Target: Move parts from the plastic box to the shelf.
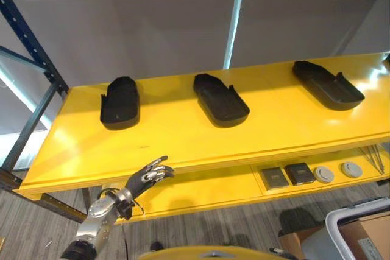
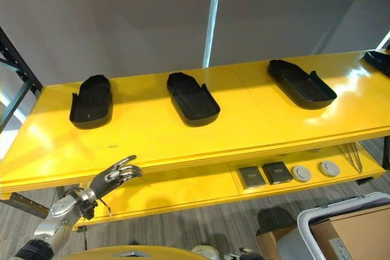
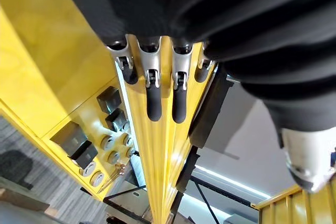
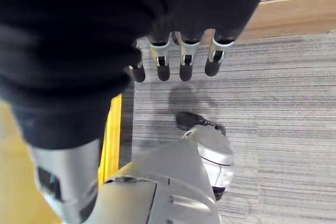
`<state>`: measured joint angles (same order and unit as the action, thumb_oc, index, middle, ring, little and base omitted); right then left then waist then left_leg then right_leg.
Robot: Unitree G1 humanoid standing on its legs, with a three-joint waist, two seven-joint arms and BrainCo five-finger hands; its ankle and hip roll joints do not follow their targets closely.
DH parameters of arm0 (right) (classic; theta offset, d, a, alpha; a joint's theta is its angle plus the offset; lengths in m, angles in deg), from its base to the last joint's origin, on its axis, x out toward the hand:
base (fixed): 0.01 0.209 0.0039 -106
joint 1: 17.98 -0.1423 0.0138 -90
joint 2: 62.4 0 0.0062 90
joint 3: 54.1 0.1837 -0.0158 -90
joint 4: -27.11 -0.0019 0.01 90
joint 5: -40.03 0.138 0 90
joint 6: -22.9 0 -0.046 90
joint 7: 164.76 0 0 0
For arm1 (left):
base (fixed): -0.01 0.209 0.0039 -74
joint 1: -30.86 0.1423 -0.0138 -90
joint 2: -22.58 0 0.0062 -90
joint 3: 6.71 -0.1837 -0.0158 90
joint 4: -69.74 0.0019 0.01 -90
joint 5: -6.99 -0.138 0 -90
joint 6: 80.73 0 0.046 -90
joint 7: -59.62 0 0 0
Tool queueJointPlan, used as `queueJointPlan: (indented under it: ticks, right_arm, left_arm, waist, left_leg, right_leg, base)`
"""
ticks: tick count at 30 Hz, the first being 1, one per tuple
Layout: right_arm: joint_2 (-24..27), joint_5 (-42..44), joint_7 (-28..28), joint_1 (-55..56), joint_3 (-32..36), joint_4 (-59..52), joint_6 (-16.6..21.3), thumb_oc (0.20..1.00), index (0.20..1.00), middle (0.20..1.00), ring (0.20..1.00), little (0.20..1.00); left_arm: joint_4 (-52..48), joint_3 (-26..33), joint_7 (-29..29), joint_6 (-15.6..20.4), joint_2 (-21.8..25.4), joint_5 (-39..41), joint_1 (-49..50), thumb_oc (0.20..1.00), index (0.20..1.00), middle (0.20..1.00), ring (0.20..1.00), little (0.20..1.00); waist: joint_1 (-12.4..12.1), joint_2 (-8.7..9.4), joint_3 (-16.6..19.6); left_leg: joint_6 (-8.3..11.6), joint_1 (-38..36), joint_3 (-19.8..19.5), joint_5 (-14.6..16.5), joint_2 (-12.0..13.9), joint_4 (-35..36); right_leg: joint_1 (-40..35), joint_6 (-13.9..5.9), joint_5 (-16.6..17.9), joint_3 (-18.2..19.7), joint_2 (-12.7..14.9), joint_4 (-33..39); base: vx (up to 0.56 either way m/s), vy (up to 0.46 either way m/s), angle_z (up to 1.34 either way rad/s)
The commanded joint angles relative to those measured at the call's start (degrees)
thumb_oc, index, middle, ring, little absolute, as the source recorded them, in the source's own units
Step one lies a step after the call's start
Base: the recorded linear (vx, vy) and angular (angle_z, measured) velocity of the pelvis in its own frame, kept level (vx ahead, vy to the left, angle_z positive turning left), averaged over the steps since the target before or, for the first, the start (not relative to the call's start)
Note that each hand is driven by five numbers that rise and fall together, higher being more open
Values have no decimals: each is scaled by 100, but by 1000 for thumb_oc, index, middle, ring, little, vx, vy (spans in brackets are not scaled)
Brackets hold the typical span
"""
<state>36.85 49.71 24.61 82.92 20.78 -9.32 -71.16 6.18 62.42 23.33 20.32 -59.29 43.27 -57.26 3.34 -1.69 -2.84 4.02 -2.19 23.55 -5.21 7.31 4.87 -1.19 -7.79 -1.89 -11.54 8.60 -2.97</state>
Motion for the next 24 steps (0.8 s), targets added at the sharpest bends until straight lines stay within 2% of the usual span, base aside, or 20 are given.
queueJointPlan:
  ticks: [1, 3, 4, 6, 7, 10, 15, 16, 18, 24]
  right_arm:
    - [-71, -17, 7, -313, -138, 24, 8, 1000, 1000, 1000, 1000, 1000]
    - [-52, -50, 12, -321, -198, 20, 2, 1000, 1000, 1000, 1000, 1000]
    - [-53, -75, 24, -337, -228, 28, 13, 1000, 1000, 1000, 1000, 1000]
    - [-66, -123, 42, -367, -267, 78, 38, 1000, 1000, 1000, 1000, 1000]
    - [-54, -178, 54, -377, -312, 106, 60, 1000, 1000, 1000, 1000, 1000]
    - [-62, -180, 58, -369, -339, 199, 133, 1000, 1000, 1000, 1000, 1000]
    - [-140, -204, 59, -457, -441, 324, 117, 1000, 1000, 1000, 1000, 1000]
    - [-154, -182, 41, -439, -455, 300, 104, 1000, 1000, 1000, 1000, 1000]
    - [-138, -164, 14, -378, -442, 180, 31, 1000, 1000, 1000, 1000, 1000]
    - [-113, -206, 58, -363, -415, 365, 120, 1000, 1000, 1000, 1000, 1000]
  left_arm:
    - [520, -428, 357, -131, 254, -1162, -11, 1000, 1000, 1000, 1000, 1000]
    - [702, -603, 680, -183, 286, -1839, -83, 1000, 1000, 1000, 1000, 1000]
    - [901, -750, 842, 57, 308, -2321, -133, 1000, 1000, 1000, 1000, 1000]
    - [1096, -885, 823, 344, 323, -2524, -185, 1000, 1000, 1000, 1000, 1000]
    - [1003, -992, 651, 415, 334, -2184, -212, 1000, 1000, 1000, 1000, 1000]
    - [760, -1203, 623, 132, 249, -1916, -419, 1000, 1000, 1000, 1000, 1000]
    - [799, -1362, 1068, 704, 163, -2070, -555, 1000, 1000, 1000, 1000, 1000]
    - [526, -1300, 1061, 760, 187, -1519, -624, 1000, 1000, 1000, 1000, 1000]
    - [-45, -1196, 985, 668, 280, -1075, -752, 1000, 1000, 1000, 1000, 1000]
    - [-856, -1273, 610, 701, 412, -824, -1142, 1000, 1000, 1000, 1000, 1000]
  waist:
    - [134, 281, -166]
    - [185, 273, -167]
    - [218, 277, -175]
    - [242, 285, -180]
    - [277, 283, -194]
    - [326, 291, -189]
    - [331, 332, -200]
    - [323, 344, -209]
    - [321, 344, -225]
    - [341, 328, -211]
  left_leg:
    - [-61, -300, -43, 282, 116, 13]
    - [-63, -300, -4, 283, 119, 13]
    - [-69, -297, 13, 286, 121, 5]
    - [-64, -291, 32, 282, 128, -2]
    - [-67, -308, 79, 280, 137, -4]
    - [-80, -350, 122, 308, 134, 4]
    - [-79, -344, 119, 293, 152, -5]
    - [-78, -351, 116, 292, 153, -2]
    - [-88, -367, 117, 303, 153, 7]
    - [-86, -410, 144, 311, 155, 6]
  right_leg:
    - [-113, -122, 550, 5, 20, 524]
    - [-98, -126, 538, 39, 5, 525]
    - [-82, -124, 528, 61, -3, 512]
    - [-63, -129, 515, 77, -4, 494]
    - [-69, -124, 511, 87, -12, 496]
    - [-100, -117, 528, 100, -17, 525]
    - [-84, -109, 511, 130, -41, 488]
    - [-95, -107, 510, 119, -40, 489]
    - [-119, -96, 519, 104, -40, 507]
    - [-164, -93, 550, 82, -18, 532]
  base:
    - [20, 19, -9]
    - [11, 12, -18]
    - [6, 2, -14]
    - [8, 0, -5]
    - [0, 0, 0]
    - [37, -9, -2]
    - [11, -12, -1]
    - [15, -15, -3]
    - [0, 0, 0]
    - [8, -1, -2]
